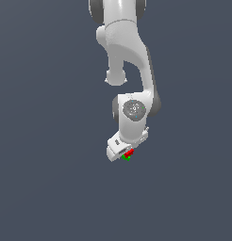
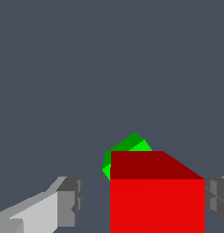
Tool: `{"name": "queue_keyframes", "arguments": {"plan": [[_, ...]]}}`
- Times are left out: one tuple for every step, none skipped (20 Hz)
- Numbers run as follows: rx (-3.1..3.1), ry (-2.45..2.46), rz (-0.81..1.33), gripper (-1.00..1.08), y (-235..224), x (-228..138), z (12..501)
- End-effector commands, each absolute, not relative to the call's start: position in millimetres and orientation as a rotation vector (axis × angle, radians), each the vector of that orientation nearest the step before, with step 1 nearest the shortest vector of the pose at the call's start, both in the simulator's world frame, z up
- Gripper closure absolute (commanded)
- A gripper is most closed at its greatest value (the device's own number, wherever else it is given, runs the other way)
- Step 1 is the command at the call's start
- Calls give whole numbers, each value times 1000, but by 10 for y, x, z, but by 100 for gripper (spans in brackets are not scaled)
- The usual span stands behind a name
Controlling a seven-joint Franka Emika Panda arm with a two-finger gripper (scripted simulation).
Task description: Stack the red cube on top of the green cube.
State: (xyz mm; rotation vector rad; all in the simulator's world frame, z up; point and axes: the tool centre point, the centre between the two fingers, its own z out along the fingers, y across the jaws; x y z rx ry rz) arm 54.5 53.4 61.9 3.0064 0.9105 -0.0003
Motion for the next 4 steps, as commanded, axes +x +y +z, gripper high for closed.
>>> {"name": "queue_keyframes", "arguments": {"plan": [[3006, 911, 0, -92, 534, 546, 619], [3006, 911, 0, -92, 534, 546, 619], [3006, 911, 0, -92, 534, 546, 619], [3006, 911, 0, -92, 534, 546, 619]]}}
